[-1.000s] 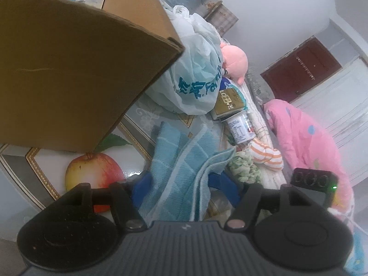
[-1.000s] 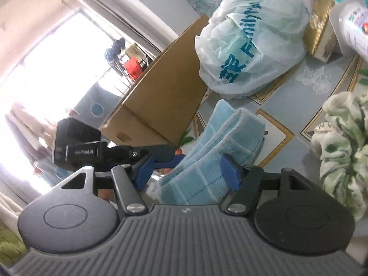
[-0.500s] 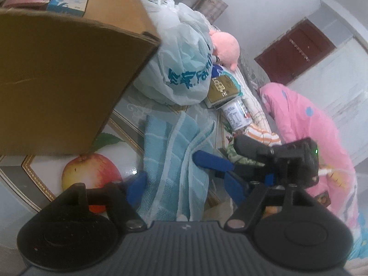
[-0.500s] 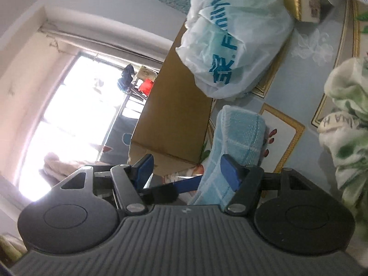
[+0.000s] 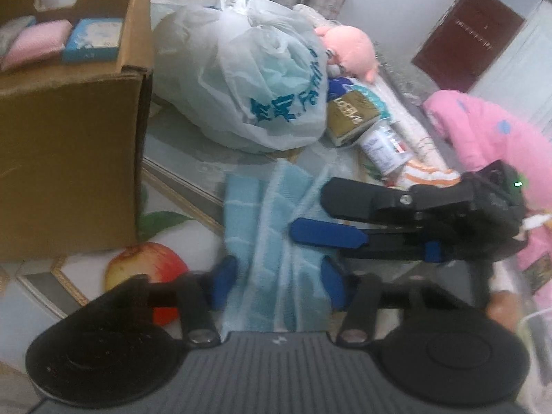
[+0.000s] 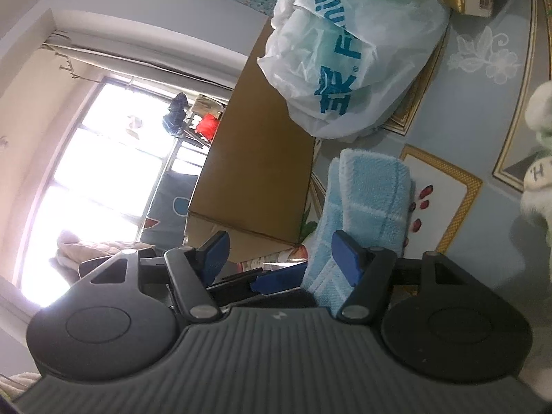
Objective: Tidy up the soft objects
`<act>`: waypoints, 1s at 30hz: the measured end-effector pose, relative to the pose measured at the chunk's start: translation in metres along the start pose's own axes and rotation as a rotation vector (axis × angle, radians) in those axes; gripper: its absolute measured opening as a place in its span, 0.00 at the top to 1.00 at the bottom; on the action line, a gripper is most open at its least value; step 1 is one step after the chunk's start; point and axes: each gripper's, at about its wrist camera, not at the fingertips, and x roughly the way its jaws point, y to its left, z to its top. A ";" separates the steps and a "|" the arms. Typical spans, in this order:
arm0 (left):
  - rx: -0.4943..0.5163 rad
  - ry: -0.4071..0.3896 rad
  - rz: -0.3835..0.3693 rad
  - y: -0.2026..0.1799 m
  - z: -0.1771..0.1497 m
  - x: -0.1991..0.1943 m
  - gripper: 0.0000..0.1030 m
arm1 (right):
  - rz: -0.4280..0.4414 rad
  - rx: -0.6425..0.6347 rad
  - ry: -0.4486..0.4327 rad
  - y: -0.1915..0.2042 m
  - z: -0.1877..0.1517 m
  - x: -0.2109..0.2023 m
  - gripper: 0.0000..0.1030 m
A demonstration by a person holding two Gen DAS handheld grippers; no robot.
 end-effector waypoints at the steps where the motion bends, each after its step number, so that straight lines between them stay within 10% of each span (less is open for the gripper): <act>1: 0.008 -0.001 0.020 -0.001 0.000 0.000 0.65 | -0.006 -0.008 -0.006 0.002 -0.002 -0.003 0.36; 12: 0.014 -0.007 0.064 0.000 0.000 0.000 0.74 | -0.224 -0.129 -0.152 0.029 -0.009 -0.061 0.35; 21: 0.006 -0.022 0.054 0.001 -0.003 -0.001 0.74 | -0.438 -0.204 -0.105 0.033 -0.009 -0.020 0.37; 30: -0.007 -0.014 -0.021 0.004 0.000 0.000 0.51 | -0.481 -0.252 -0.077 0.038 -0.010 0.006 0.69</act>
